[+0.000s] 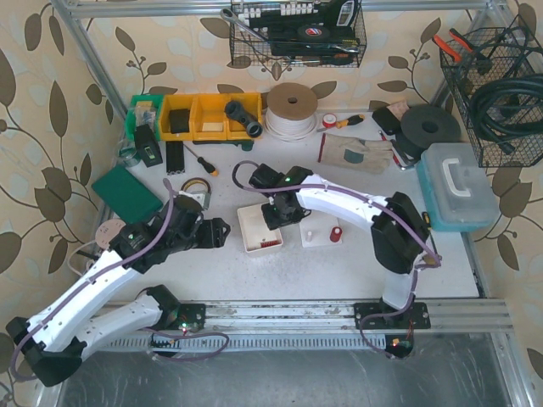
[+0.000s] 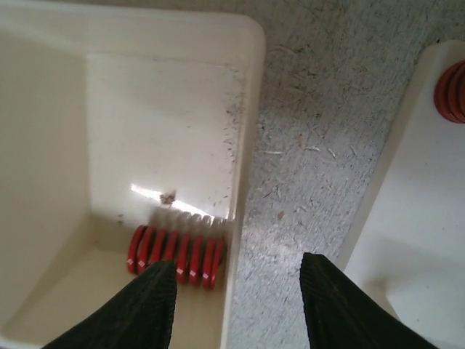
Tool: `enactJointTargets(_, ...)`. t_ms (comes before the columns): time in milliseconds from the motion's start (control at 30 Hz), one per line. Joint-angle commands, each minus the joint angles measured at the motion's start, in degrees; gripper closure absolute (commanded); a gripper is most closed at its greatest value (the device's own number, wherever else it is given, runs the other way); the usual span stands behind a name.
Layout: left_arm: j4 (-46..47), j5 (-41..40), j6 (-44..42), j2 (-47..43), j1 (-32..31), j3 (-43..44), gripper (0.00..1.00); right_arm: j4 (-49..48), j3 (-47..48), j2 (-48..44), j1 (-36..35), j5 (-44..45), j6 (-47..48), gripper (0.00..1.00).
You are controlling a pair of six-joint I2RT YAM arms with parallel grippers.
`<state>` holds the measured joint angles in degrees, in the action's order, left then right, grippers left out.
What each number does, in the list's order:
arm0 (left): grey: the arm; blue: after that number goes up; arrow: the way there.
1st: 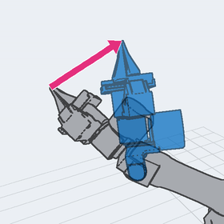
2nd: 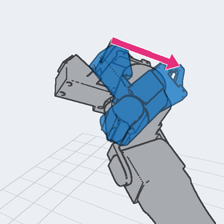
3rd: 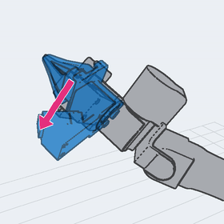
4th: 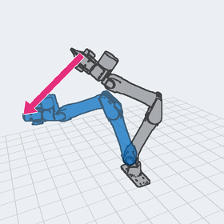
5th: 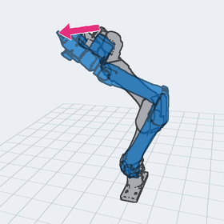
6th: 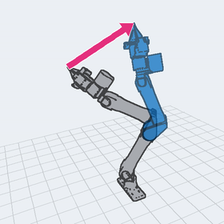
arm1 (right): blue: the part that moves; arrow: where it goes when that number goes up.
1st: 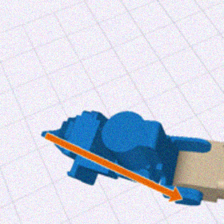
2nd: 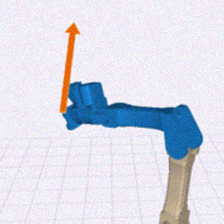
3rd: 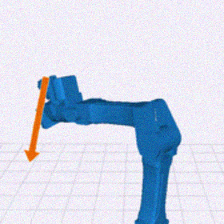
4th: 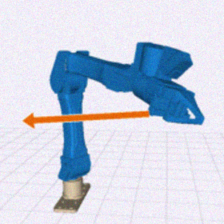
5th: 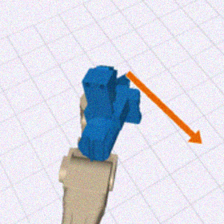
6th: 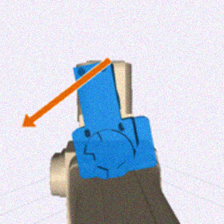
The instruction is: Install the large spring
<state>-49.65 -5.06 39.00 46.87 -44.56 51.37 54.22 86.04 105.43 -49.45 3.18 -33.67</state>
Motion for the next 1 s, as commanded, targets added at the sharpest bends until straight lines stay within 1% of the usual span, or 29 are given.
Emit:
enactJointTargets(0,0.45,-1.47,-1.59,-4.21,1.23,-1.26,0.27,0.45,2.16,4.04,0.06,1.88,-0.99,0.54)
enactJointTargets(100,0.60,-1.87,-2.40,-5.56,1.93,-1.45,0.27,-0.74,3.11,6.68,-0.05,0.07,0.49,0.67)
enactJointTargets(167,0.58,-2.16,-3.14,-5.78,2.30,-1.30,0.27,-0.65,4.18,8.24,-0.03,-0.40,2.55,0.86)
enactJointTargets(233,0.78,-2.43,-4.05,-5.78,2.65,-1.13,0.27,0.44,5.68,9.64,-0.03,0.43,4.95,0.99)
enactJointTargets(267,0.78,-2.52,-4.41,-5.74,2.82,-1.04,0.27,1.05,6.39,10.18,-0.09,0.95,6.33,1.00)
enactJointTargets(433,1.57,-2.97,-5.42,-6.36,3.29,-1.70,0.27,3.01,9.69,12.24,-0.03,2.95,15.57,1.00)
enactJointTargets(567,2.63,-3.03,-5.19,-7.77,3.65,-3.85,0.27,3.76,13.39,14.57,-0.10,2.65,25.71,1.00)
enactJointTargets(667,3.12,-3.20,-5.00,-8.73,3.94,-5.13,0.27,1.95,14.49,15.84,-0.06,0.61,34.91,1.00)
enactJointTargets(800,3.57,-3.49,-4.95,-9.47,4.19,-6.20,0.27,-3.05,14.32,16.94,0.10,-1.74,45.79,1.00)
enactJointTargets(867,3.86,-3.34,-4.88,-9.65,4.21,-6.68,0.27,-3.24,16.79,18.86,0.33,-2.69,49.40,1.00)
enactJointTargets(967,4.28,-3.26,-4.89,-9.91,4.38,-7.49,0.27,0.25,23.59,23.10,0.75,-4.12,52.97,1.00)
